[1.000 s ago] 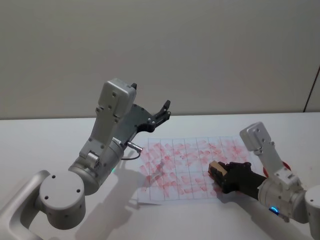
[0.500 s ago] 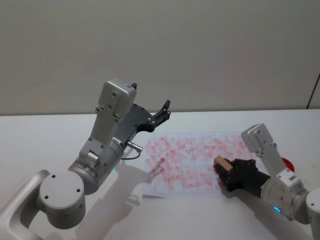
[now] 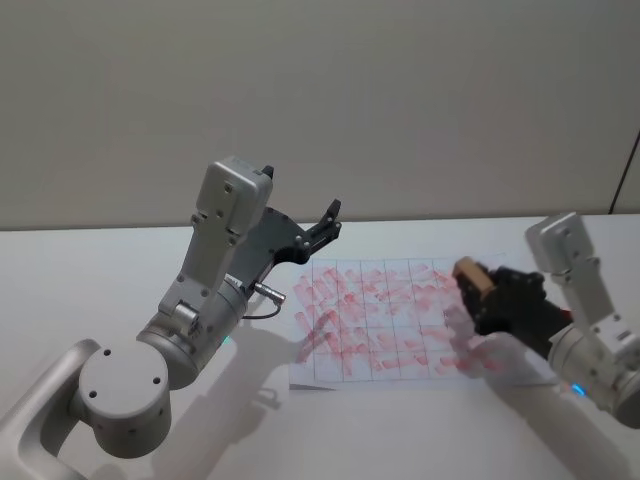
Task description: Use the one hand to pick up the stamp and affix it onto the A4 paper.
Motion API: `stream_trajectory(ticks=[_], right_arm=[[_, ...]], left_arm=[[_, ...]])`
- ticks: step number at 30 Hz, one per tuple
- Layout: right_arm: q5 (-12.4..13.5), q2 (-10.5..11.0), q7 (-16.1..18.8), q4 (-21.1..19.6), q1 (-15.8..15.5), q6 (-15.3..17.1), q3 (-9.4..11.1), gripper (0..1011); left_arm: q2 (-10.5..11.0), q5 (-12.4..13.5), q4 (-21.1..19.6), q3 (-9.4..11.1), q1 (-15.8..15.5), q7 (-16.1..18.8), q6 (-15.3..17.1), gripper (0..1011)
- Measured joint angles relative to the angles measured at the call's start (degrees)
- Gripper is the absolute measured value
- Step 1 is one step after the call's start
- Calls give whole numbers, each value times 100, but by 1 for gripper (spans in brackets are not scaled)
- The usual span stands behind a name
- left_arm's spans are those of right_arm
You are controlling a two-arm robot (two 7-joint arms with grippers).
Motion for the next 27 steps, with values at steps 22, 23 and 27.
stream_trajectory(ticks=[22,23,27], right_arm=[[1084,488,-1231,-827,-722,10,495,218],[1161,519,-1280,-856,-783,77,524,219],[1279,568,-1357,-886,-883,196,566,219]], left_arm=[[0,0,0,0,0,0,0,1001],[0,0,0,0,0,0,0,1001],[0,0,0,0,0,0,0,1001]])
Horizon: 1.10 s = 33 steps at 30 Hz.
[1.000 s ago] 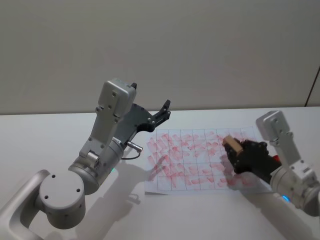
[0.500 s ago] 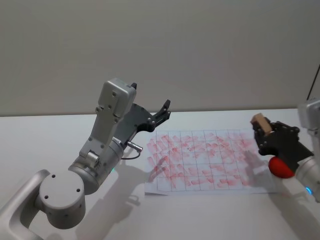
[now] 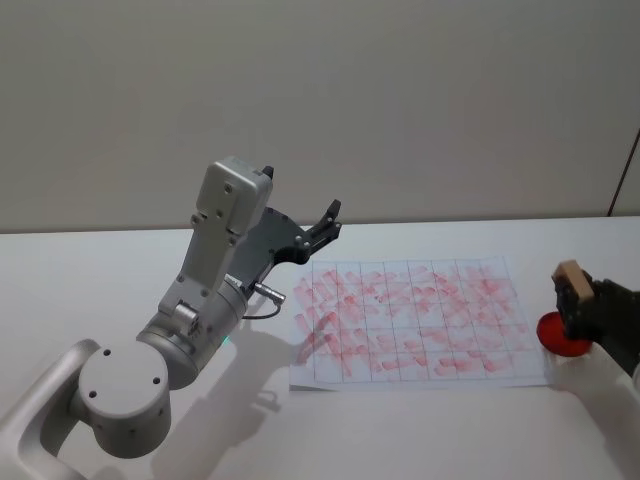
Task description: Use the one hand to pick up the stamp and affix it onto the A4 paper.
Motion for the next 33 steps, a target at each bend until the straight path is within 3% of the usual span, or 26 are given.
stream_trajectory(ticks=[6,16,33], right_arm=[[215,64,-125,-4,-159,194,65,219],[359,78,-240,75,-238,349,114,219],[191,-77,-94,502,80,441,81,218]], left_arm=[[0,0,0,0,0,0,0,1001],[0,0,0,0,0,0,0,1001],[0,0,0,0,0,-1,0,1001]])
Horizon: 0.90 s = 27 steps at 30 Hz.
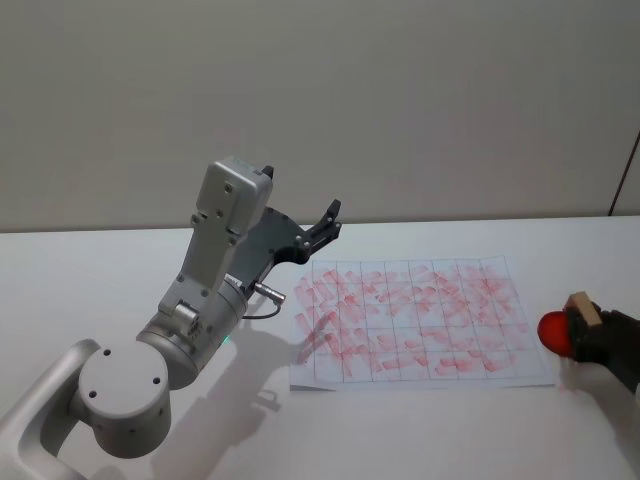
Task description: Use the one hand to pick up the stamp and affix it onto the A4 paper.
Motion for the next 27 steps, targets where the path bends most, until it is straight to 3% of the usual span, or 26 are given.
stream_trajectory(ticks=[11,27], right_arm=[[-130,-88,154,203,207,24,-31,254],[-201,-133,236,312,320,36,-47,785]], left_arm=[[0,0,0,0,0,0,0,1001],[0,0,0,0,0,0,0,1001]])
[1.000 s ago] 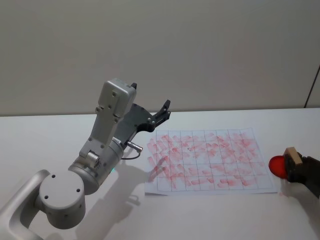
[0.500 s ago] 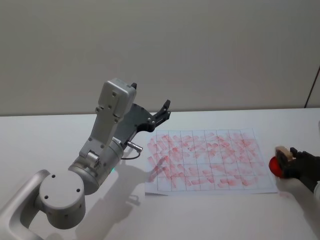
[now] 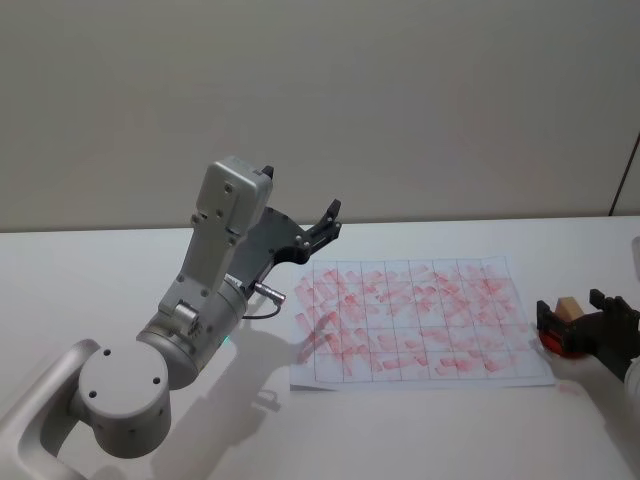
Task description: Use the one hand to pick up the stamp and affix it onto the A4 paper.
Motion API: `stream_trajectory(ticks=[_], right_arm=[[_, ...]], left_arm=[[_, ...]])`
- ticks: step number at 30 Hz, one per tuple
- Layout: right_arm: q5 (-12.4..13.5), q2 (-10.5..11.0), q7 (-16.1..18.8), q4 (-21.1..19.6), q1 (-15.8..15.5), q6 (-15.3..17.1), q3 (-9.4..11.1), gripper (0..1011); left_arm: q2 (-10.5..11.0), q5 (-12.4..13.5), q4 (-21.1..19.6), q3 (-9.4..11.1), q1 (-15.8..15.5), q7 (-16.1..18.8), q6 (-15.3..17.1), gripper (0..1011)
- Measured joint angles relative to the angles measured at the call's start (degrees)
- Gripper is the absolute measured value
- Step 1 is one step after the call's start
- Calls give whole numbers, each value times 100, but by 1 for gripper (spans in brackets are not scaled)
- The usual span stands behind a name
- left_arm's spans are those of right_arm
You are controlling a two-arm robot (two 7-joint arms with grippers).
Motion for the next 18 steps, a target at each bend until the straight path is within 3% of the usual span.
stream_trajectory(ticks=[8,18], right_arm=[[-11,-7,12,18,20,2,-4,999],[-18,-12,21,29,32,2,-4,1001]], left_arm=[[0,0,0,0,0,0,0,1001],[0,0,0,0,0,0,0,1001]])
